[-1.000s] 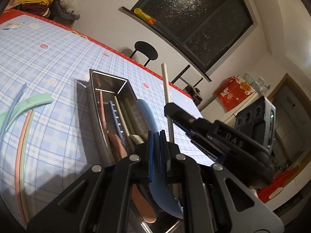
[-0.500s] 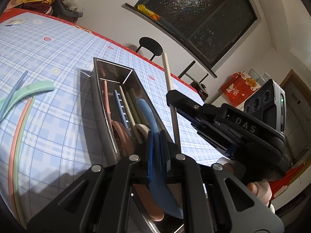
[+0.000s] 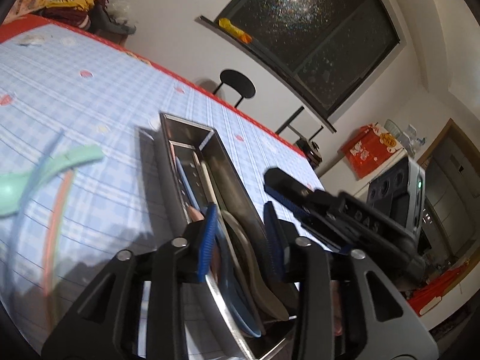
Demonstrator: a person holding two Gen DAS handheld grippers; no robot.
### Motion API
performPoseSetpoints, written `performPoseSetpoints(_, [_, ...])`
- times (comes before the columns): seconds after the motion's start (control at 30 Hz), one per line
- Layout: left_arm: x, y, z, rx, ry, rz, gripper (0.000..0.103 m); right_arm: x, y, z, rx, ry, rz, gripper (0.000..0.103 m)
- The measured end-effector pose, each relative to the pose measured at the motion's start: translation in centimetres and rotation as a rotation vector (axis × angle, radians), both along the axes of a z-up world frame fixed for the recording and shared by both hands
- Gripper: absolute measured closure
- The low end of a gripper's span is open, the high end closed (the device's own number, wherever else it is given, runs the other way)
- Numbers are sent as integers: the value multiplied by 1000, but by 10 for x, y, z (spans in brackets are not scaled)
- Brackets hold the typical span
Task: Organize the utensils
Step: 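Lower the blue spoon into the holder and open the left tool while the right tool carries the chopstick, then lower the wooden chopstick into the holder and open the right tool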
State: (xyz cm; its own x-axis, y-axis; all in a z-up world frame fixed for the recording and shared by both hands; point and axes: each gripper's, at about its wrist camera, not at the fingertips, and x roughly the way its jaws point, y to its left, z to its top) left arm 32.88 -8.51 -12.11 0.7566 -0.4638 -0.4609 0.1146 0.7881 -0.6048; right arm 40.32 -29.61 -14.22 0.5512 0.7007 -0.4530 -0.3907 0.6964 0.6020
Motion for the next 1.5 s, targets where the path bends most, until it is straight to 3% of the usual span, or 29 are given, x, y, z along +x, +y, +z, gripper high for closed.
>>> performPoseSetpoints(0.07, [-2, 11, 6, 0, -8, 23, 57, -4, 2, 3, -6, -16, -3, 52])
performPoseSetpoints(0.1, [-4, 16, 9, 1, -13, 32, 52, -6, 3, 5, -16, -27, -9, 47])
performPoseSetpoints(0.17, [-8, 30, 15, 11, -22, 55, 42, -12, 5, 10, -36, -49, -19, 25])
performPoseSetpoints(0.23, [-14, 40, 20, 25, -26, 74, 24, -17, 10, 15, -59, -67, -28, 12])
performPoseSetpoints(0.3, [-21, 56, 26, 49, -32, 99, 16, -24, 19, 21, -116, -97, -29, 6])
performPoseSetpoints(0.4, [-27, 74, 31, 90, -23, 124, 6, -34, 35, 29, -209, -143, -51, 6])
performPoseSetpoints(0.57, [-37, 109, 38, 131, -15, 179, 6, -55, 59, 34, -313, -198, -93, 6])
performPoseSetpoints(0.87, [-45, 159, 31, 244, 34, 207, 6, -80, 91, 37, -372, -216, -142, 6])
performPoseSetpoints(1.23, [-49, 184, 11, 388, 84, 136, 6, -100, 147, 26, -383, -183, -87, 6])
performPoseSetpoints(1.5, [-48, 187, 0, 481, 84, 62, 6, -106, 170, 14, -465, -133, -84, 6])
